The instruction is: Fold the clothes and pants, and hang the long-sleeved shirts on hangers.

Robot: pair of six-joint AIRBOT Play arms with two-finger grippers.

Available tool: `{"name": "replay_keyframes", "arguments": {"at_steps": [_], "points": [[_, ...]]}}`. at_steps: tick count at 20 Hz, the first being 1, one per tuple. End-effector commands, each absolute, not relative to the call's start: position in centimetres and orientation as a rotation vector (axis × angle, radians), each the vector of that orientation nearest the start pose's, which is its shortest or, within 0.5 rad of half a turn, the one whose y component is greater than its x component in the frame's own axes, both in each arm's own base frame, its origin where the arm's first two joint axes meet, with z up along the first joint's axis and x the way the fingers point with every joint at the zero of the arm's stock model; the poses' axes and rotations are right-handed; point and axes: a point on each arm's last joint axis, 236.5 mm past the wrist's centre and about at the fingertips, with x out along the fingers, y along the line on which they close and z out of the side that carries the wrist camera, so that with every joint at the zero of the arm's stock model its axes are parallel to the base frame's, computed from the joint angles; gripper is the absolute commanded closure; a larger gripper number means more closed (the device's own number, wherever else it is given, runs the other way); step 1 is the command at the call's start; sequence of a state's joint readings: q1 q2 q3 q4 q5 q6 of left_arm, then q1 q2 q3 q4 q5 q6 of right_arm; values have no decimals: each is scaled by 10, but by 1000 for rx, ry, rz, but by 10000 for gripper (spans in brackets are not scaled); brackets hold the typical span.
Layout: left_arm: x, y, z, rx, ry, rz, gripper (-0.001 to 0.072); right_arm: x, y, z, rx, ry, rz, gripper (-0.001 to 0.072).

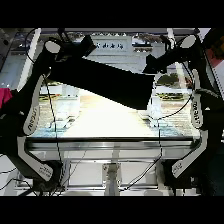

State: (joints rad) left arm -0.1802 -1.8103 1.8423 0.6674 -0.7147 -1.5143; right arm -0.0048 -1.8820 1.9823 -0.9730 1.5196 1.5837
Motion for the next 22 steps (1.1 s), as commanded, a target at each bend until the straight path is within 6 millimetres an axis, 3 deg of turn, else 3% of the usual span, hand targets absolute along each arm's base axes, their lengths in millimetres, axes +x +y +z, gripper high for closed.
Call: {"name": "replay_keyframes", "arguments": {"at_steps": [1, 4, 7, 9, 13, 15, 19, 22], "points": [[596, -229, 143, -733, 692, -525, 703, 503, 122, 22, 445, 1378, 389, 698], [594, -228, 150, -732, 682, -529, 703, 522, 137, -3, 471, 1356, 303, 698], [592, -228, 159, -730, 668, -535, 703, 522, 171, -33, 505, 1401, 300, 698], [591, -228, 165, -728, 659, -539, 703, 534, 195, -46, 500, 1353, 309, 698], [589, -228, 170, -727, 651, -542, 703, 572, 228, -37, 653, 1187, 281, 698], [589, -227, 170, -727, 651, -542, 702, 568, 250, -33, 715, 1200, 324, 698], [589, -228, 170, -727, 651, -542, 703, 555, 277, -40, 680, 1227, 359, 697], [589, -227, 170, -716, 647, -544, 703, 558, 274, -33, 676, 1209, 361, 697]]}}
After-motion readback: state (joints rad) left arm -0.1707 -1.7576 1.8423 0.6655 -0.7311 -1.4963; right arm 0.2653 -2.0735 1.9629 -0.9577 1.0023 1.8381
